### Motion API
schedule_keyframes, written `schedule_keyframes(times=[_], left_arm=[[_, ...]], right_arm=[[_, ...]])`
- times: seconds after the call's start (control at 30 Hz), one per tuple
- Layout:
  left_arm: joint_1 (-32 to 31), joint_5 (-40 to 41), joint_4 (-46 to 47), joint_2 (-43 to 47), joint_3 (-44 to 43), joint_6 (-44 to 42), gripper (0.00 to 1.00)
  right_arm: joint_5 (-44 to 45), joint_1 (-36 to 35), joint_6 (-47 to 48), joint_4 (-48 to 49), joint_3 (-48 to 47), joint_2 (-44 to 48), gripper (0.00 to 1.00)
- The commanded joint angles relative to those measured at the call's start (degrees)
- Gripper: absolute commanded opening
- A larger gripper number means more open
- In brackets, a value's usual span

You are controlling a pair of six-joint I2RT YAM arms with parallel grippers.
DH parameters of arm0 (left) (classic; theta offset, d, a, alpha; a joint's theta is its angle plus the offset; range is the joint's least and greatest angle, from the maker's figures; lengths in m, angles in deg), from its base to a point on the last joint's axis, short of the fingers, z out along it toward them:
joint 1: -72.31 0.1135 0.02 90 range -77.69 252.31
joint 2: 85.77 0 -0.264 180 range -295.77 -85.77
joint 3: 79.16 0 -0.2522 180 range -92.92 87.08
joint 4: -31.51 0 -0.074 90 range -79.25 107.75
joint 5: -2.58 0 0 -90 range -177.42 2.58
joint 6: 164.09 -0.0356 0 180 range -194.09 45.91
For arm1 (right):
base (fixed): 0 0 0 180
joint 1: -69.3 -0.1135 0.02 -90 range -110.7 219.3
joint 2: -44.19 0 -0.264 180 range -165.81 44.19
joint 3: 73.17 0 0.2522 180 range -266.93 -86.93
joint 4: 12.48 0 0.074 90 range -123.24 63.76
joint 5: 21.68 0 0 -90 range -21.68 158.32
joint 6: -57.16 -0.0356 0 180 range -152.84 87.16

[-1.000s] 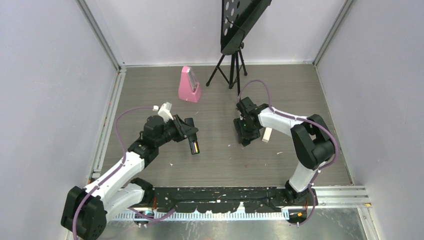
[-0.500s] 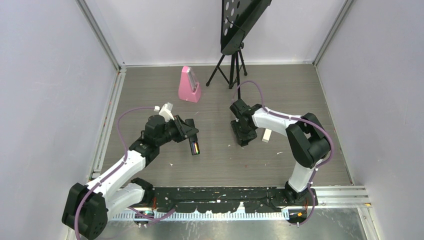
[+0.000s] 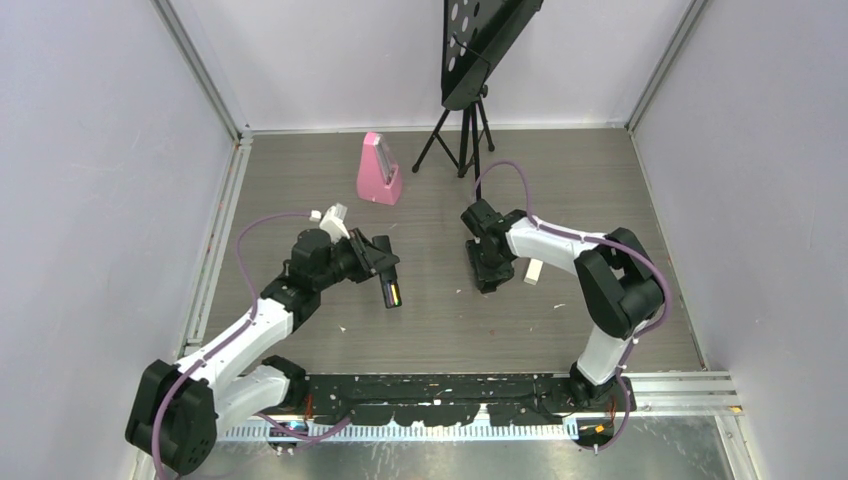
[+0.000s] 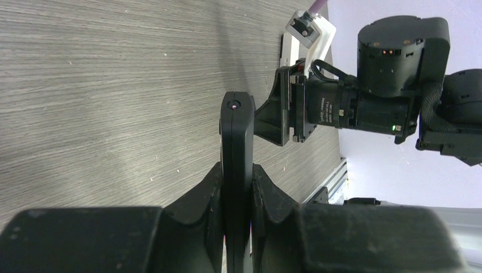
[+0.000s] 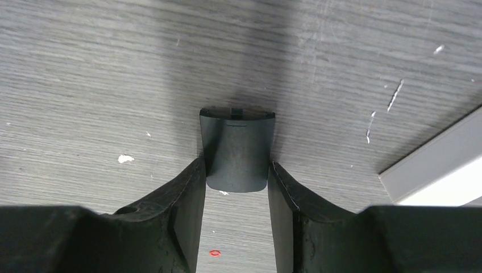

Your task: Load the batteries into the remote control

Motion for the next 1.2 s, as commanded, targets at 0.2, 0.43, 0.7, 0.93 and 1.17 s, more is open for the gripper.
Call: schedule_keyframes(times=[0.2, 0.43, 0.7, 0.93, 1.17], left_arm=[[0.3, -0.5, 8.5, -1.7, 1.0, 0.0, 0.0], [0.3, -0.1, 15.5, -4.5, 3.2, -0.4, 0.0], [0.3, 0.1, 25.3, -7.8, 5.5, -2.1, 0.0], [0.3, -0.2, 28.6, -8.6, 6.1, -1.7, 0.0], [0.3, -0.7, 28.1, -8.3, 5.7, 1.0, 0.0]], right_arm=[[2.7, -4.2, -4.2, 0.1, 0.7, 9.5, 0.35], [2.0, -10.4, -7.0, -1.0, -1.3, 12.4, 0.36], [-0.5, -17.7, -11.7, 2.5, -3.5, 16.7, 0.37], [-2.3, -20.7, -15.3, 8.7, -3.6, 18.2, 0.38], [-2.2, -22.0, -16.0, 12.7, -4.8, 16.6, 0.39]])
